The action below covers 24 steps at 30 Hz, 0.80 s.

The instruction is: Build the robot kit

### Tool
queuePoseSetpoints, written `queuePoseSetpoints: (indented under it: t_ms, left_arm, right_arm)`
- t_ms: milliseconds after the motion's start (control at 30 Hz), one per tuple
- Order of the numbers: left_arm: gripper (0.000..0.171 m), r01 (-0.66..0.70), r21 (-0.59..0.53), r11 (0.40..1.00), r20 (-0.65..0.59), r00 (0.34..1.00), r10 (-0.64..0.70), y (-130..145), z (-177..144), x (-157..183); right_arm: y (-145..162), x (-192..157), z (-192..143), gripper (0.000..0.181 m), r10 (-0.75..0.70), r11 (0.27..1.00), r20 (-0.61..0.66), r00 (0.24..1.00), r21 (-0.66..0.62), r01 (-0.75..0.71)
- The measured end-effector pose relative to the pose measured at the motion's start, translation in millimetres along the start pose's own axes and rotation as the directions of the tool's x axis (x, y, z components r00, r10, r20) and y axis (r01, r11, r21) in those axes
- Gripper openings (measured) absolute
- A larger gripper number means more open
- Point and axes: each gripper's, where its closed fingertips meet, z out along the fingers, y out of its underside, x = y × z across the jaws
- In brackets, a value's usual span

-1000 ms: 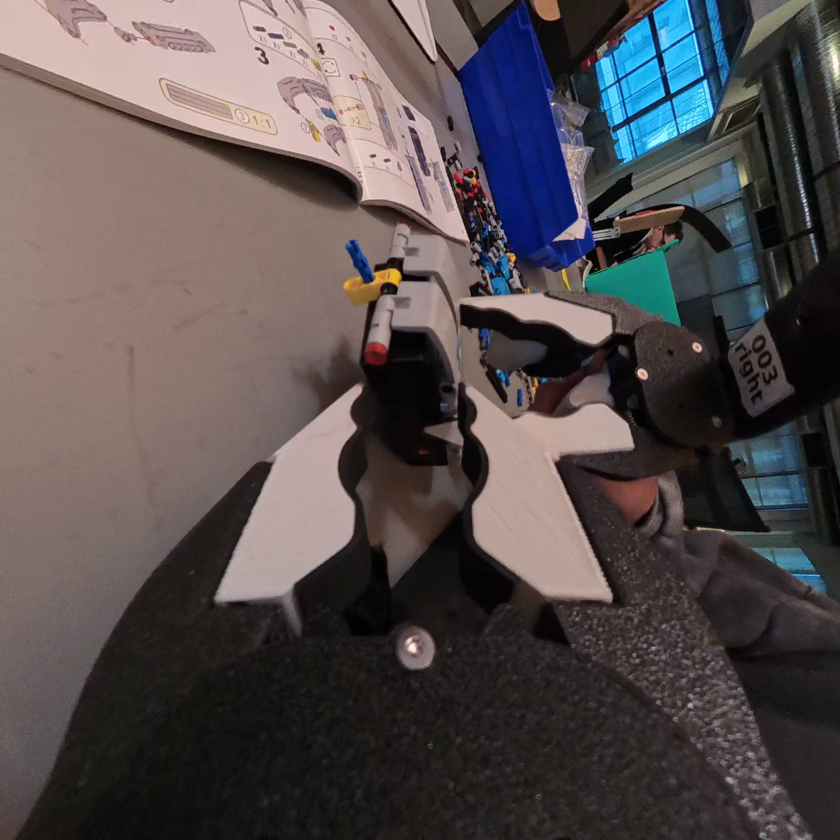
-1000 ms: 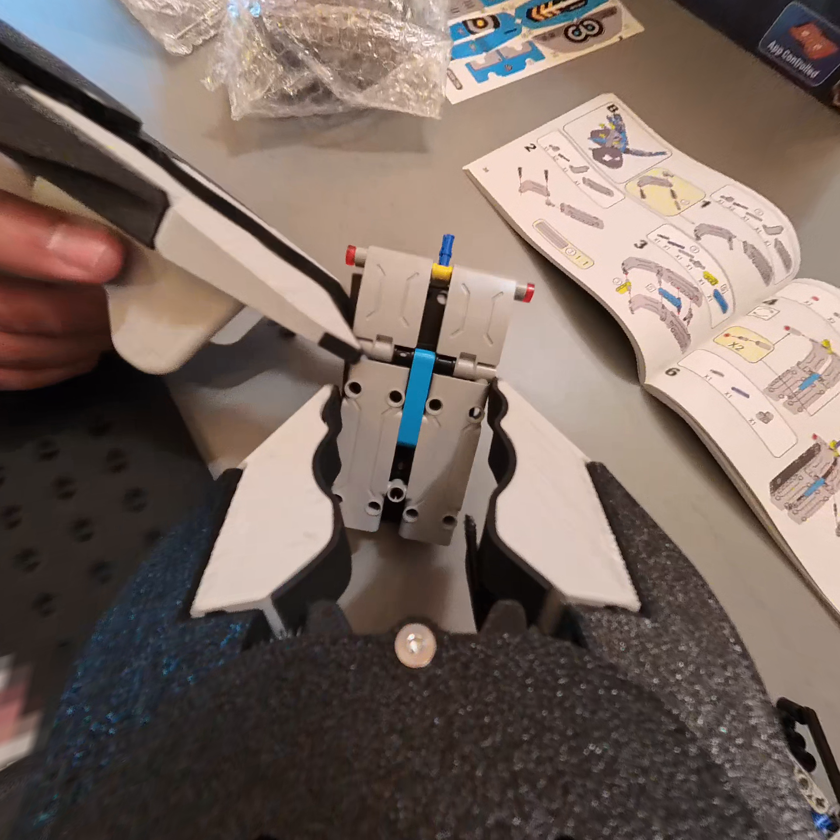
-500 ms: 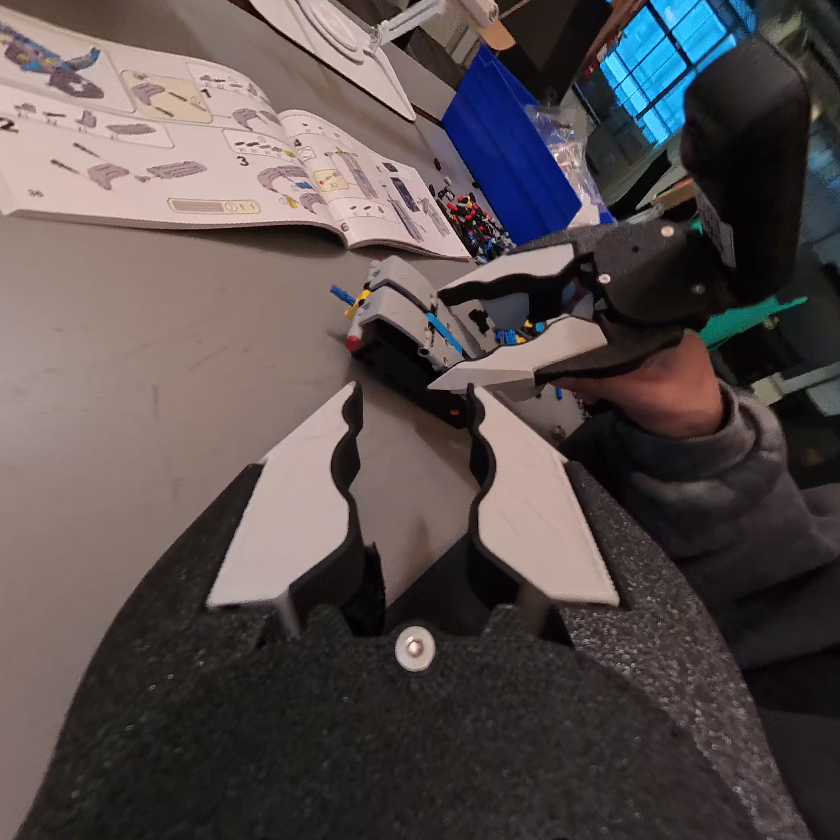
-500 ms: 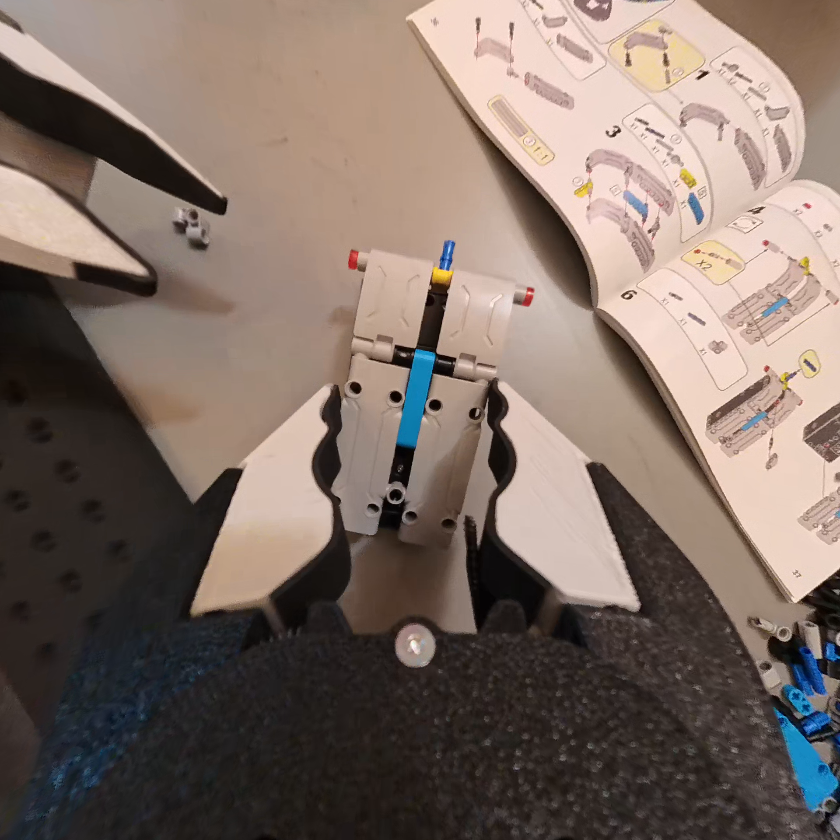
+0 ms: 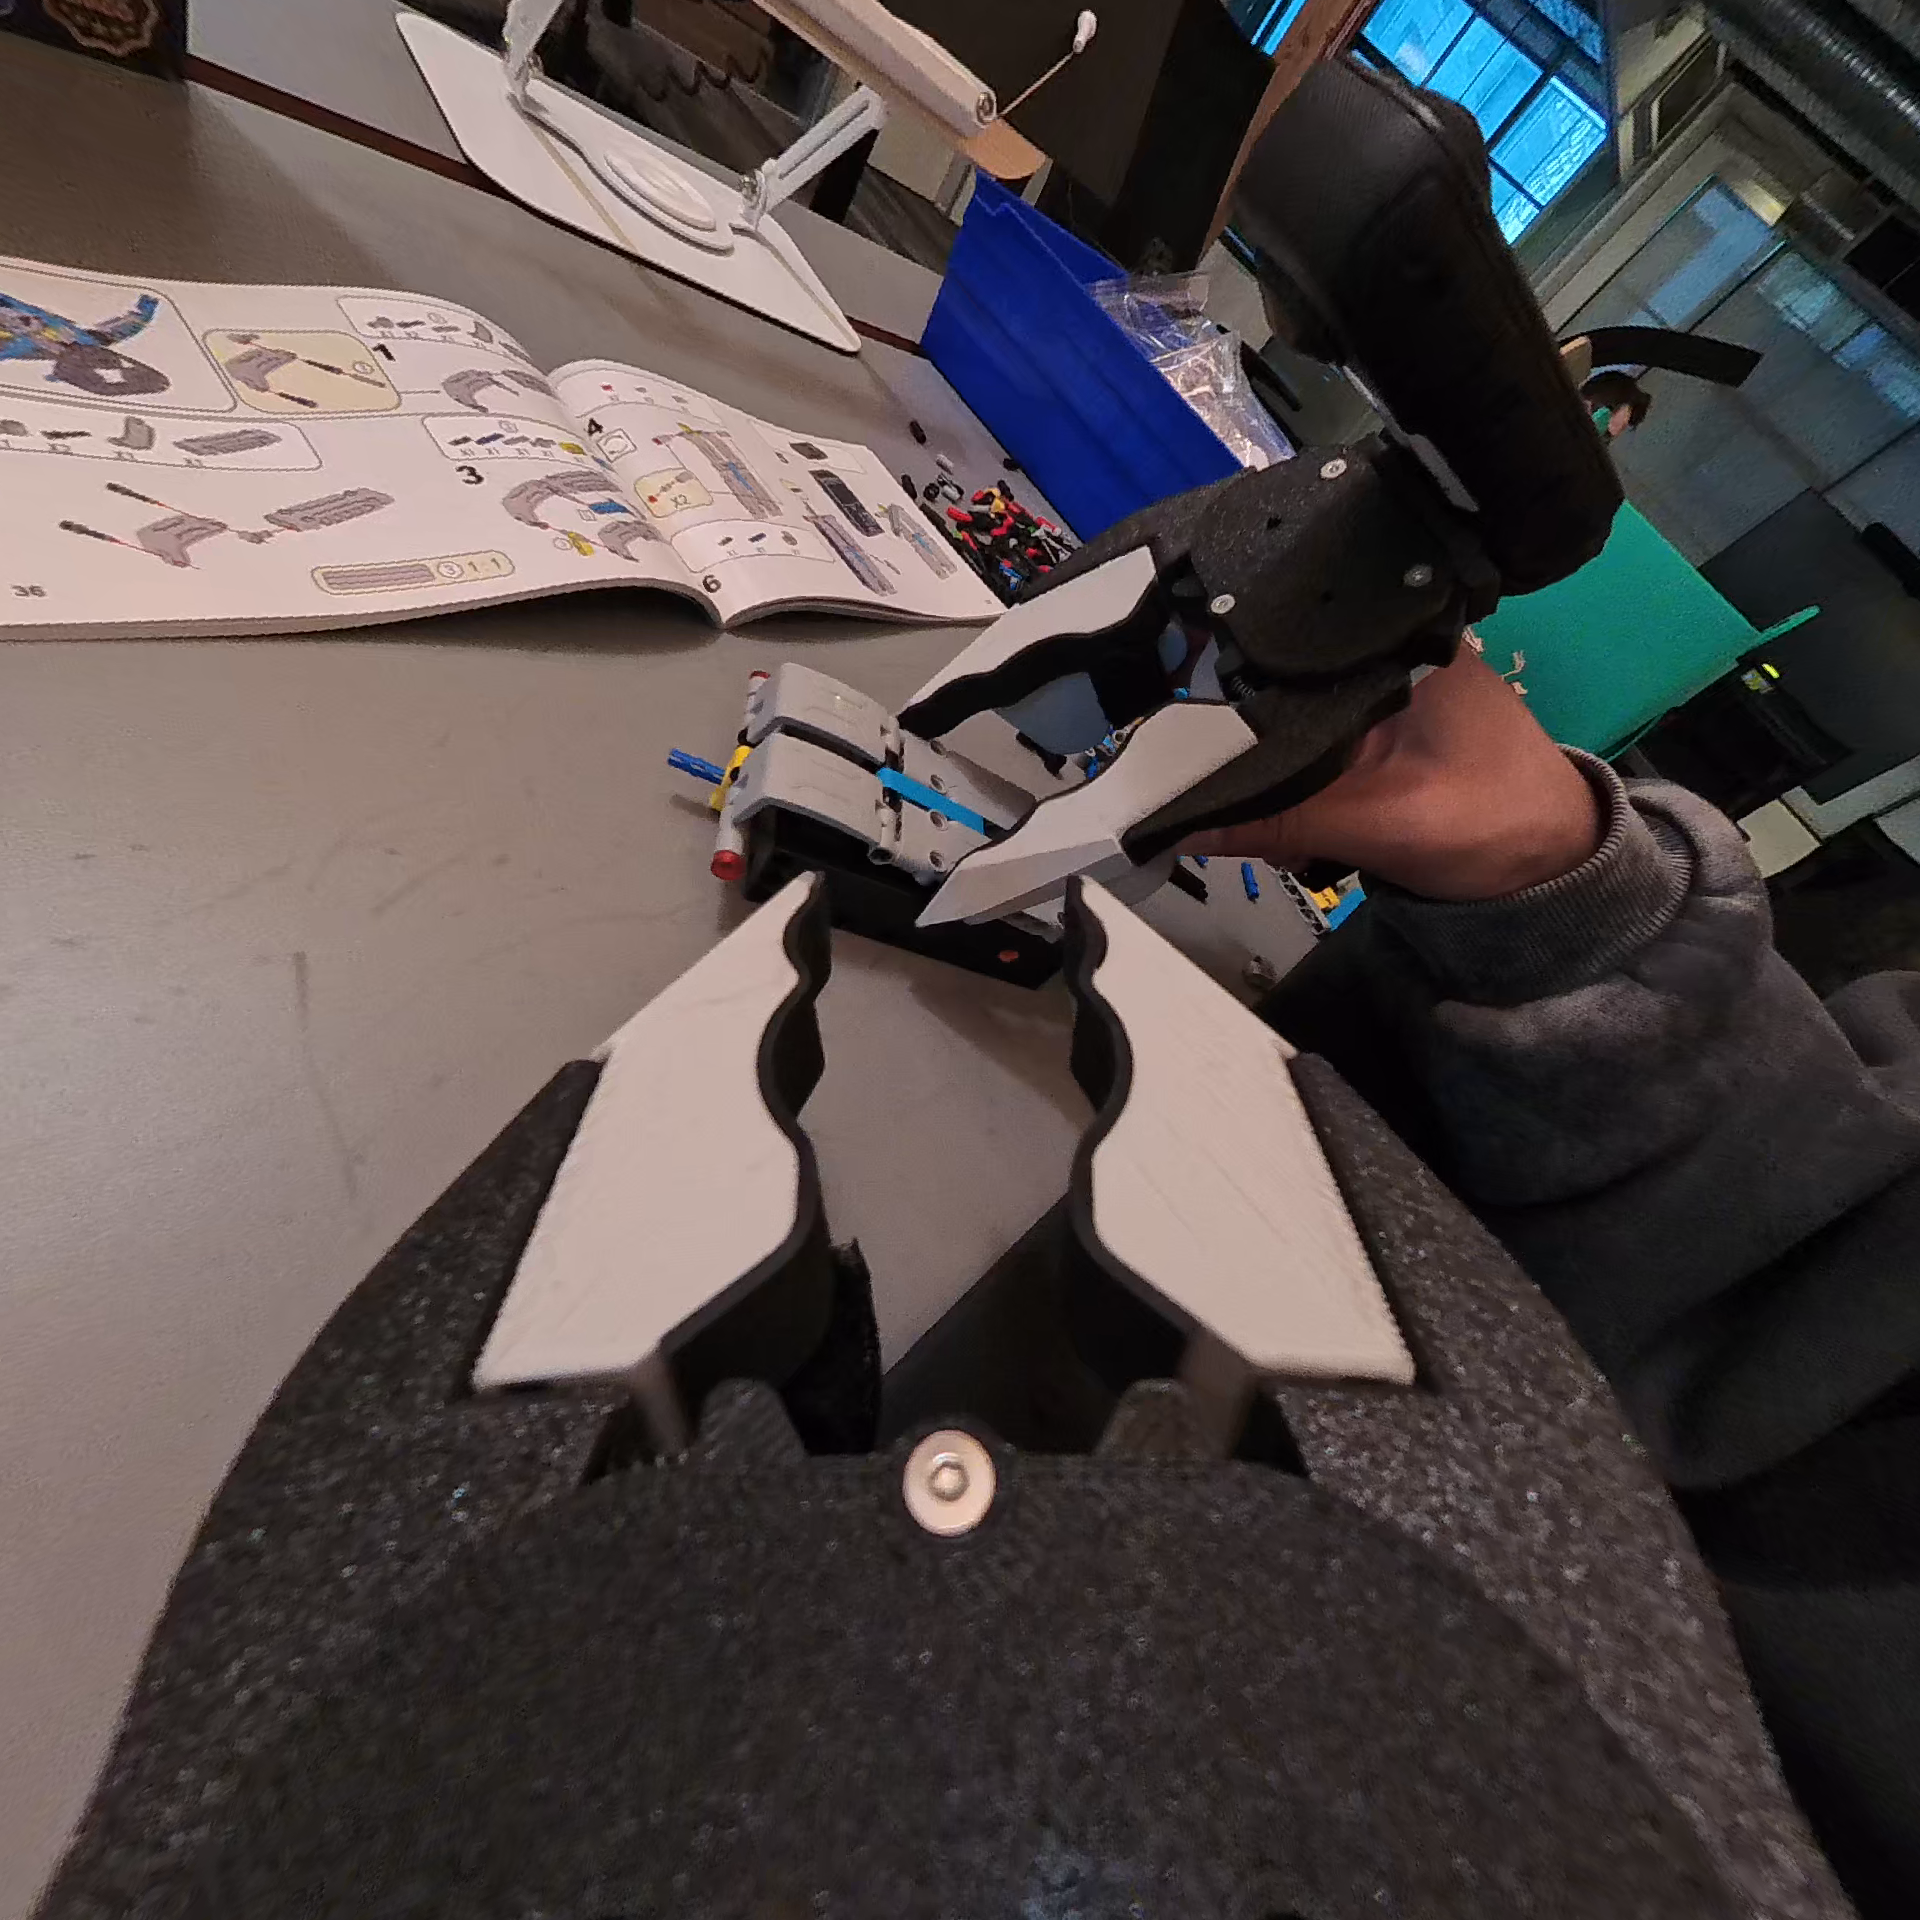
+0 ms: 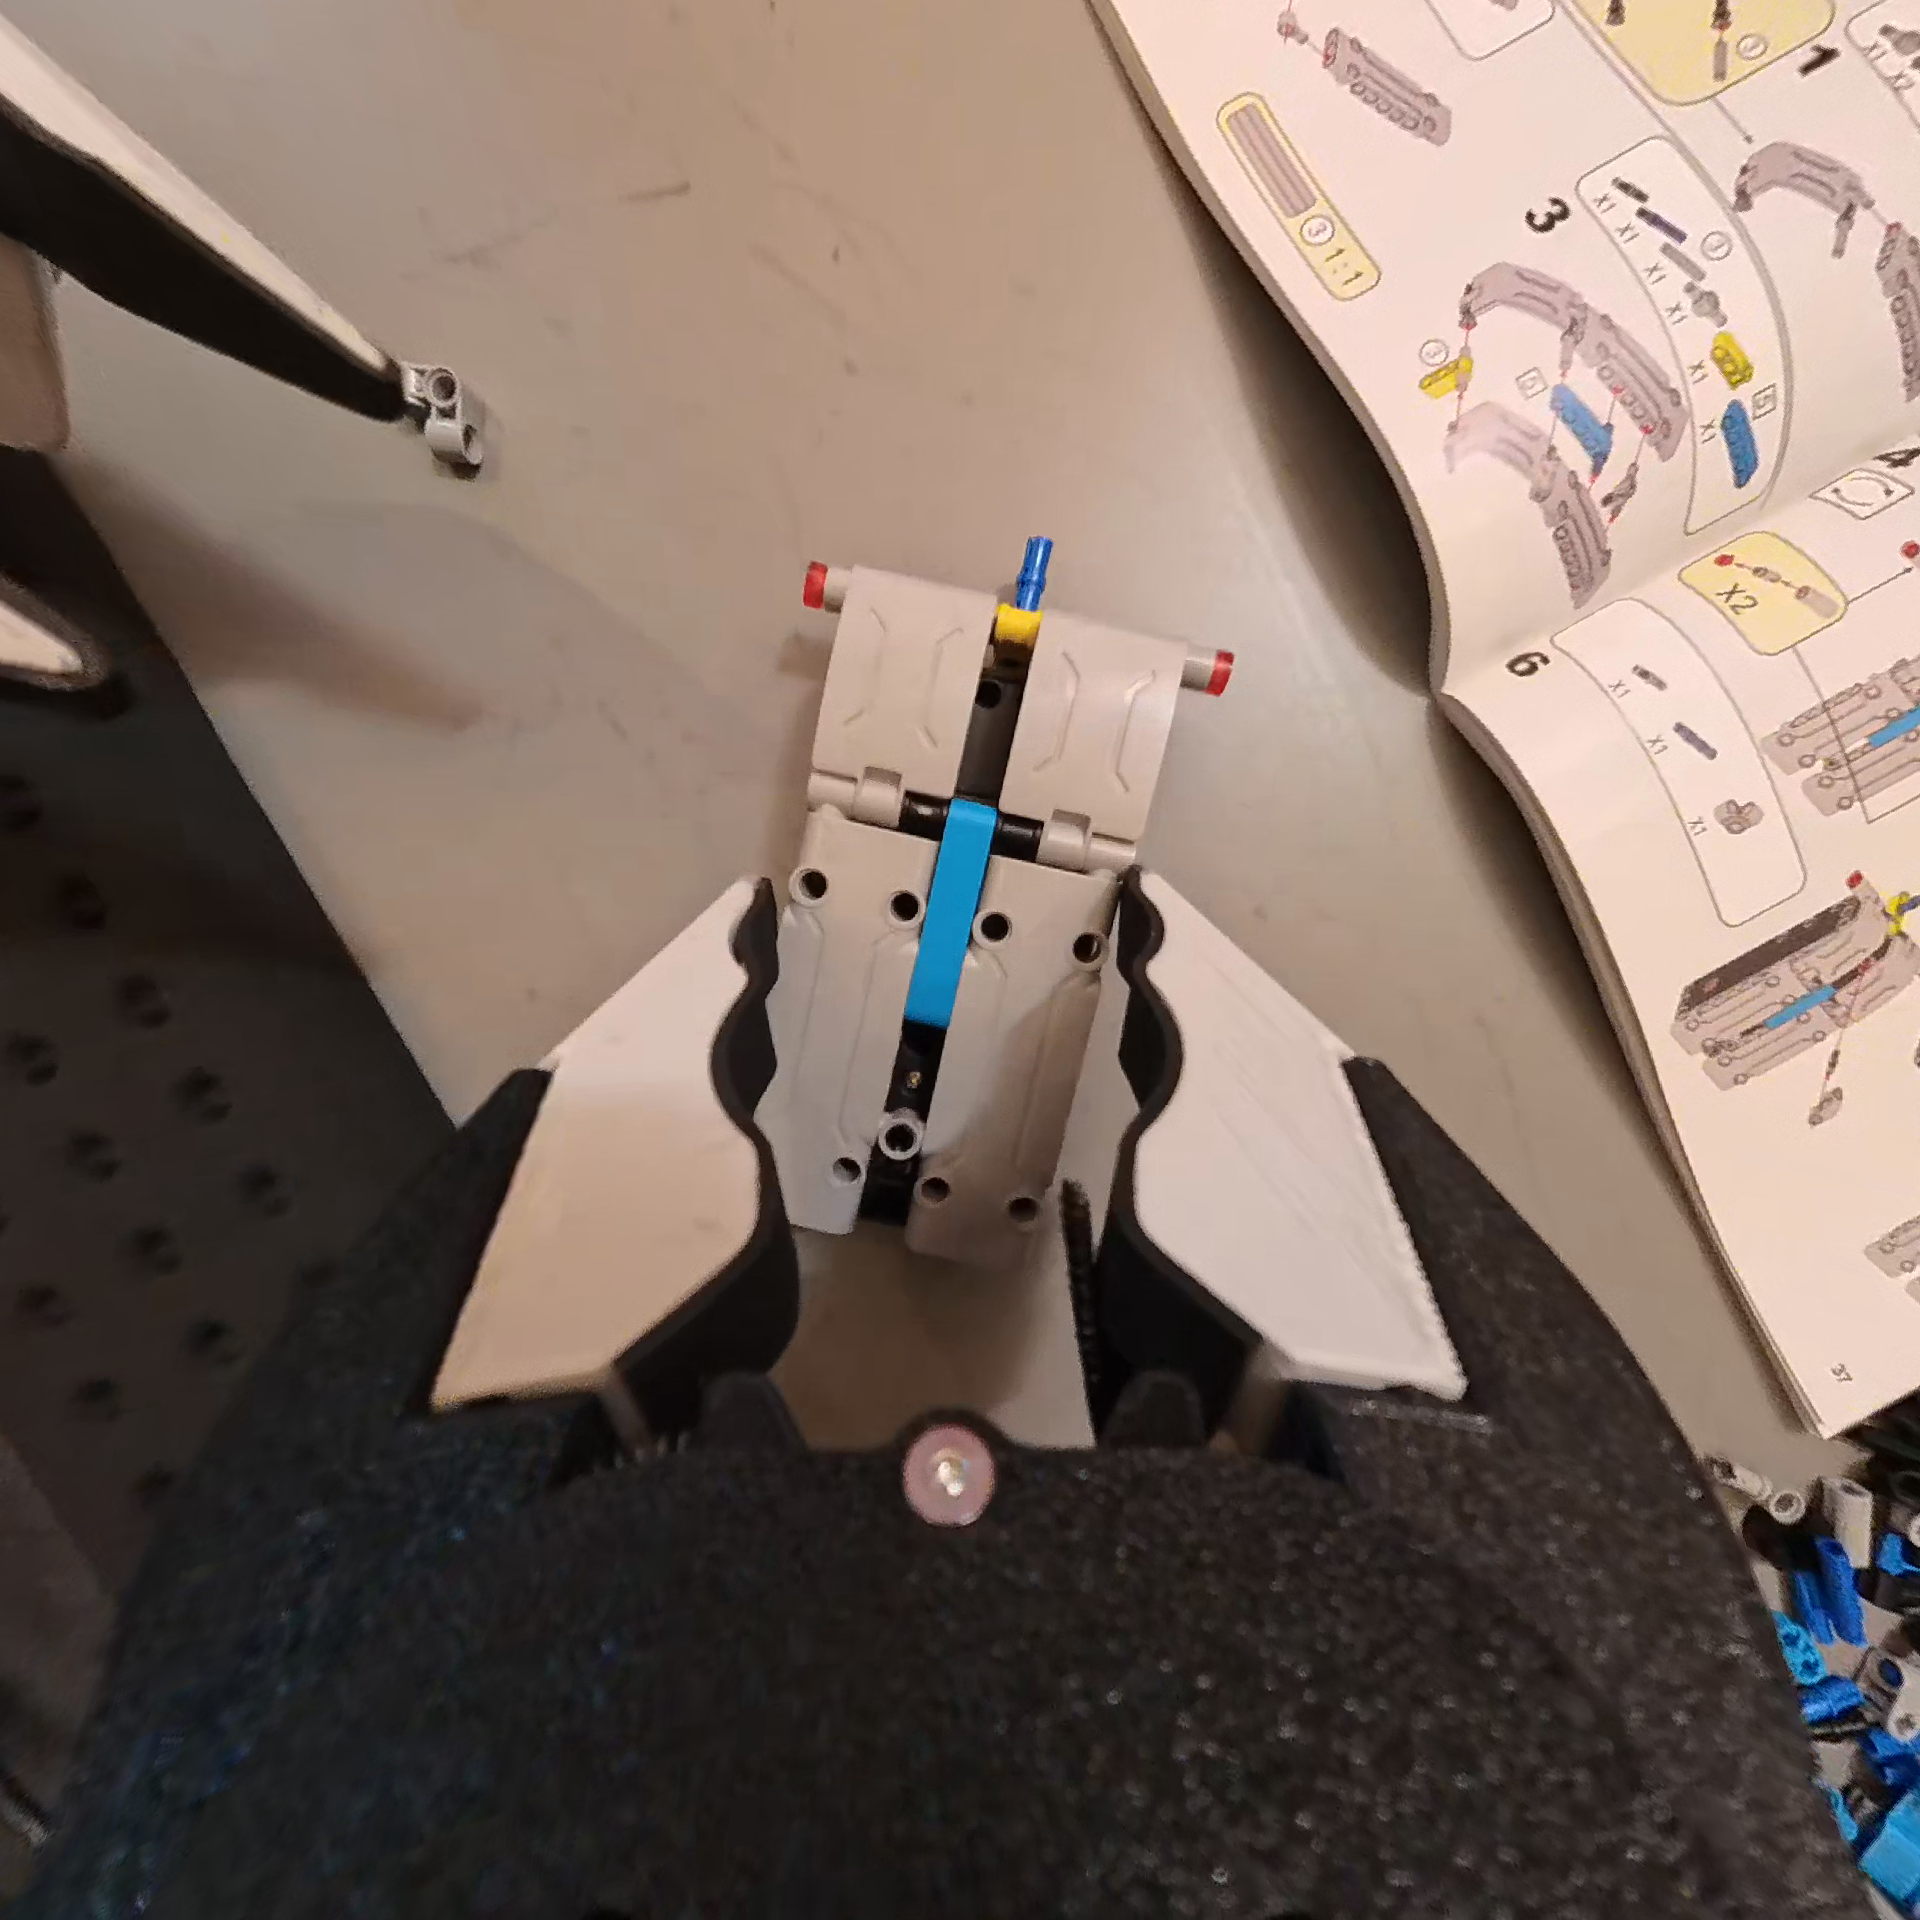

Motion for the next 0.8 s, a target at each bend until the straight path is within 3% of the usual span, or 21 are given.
queuePoseSetpoints:
  t_ms: [467,600,800]
  left_arm:
    - [0.044,0.015,-0.022,1.0,-0.025,1.0,-0.015,2.9,1.9,1.5]
    - [0.044,0.025,-0.02,0.999,-0.031,0.999,-0.025,2.5,1.6,1.3]
    - [0.044,0.022,-0.025,0.999,-0.029,0.999,-0.023,3.2,2.1,1.3]
  right_arm:
    - [-7.8,8.3,0.2,0.071,0.013,0.996,0.001,1.0,0.086,-0.013]
    - [-23.8,16.7,-6.5,0.07,0.074,0.971,0.04,0.996,0.227,-0.081]
    - [-49.8,19.1,-21.4,0.067,0.167,0.853,0.211,0.963,0.459,-0.248]
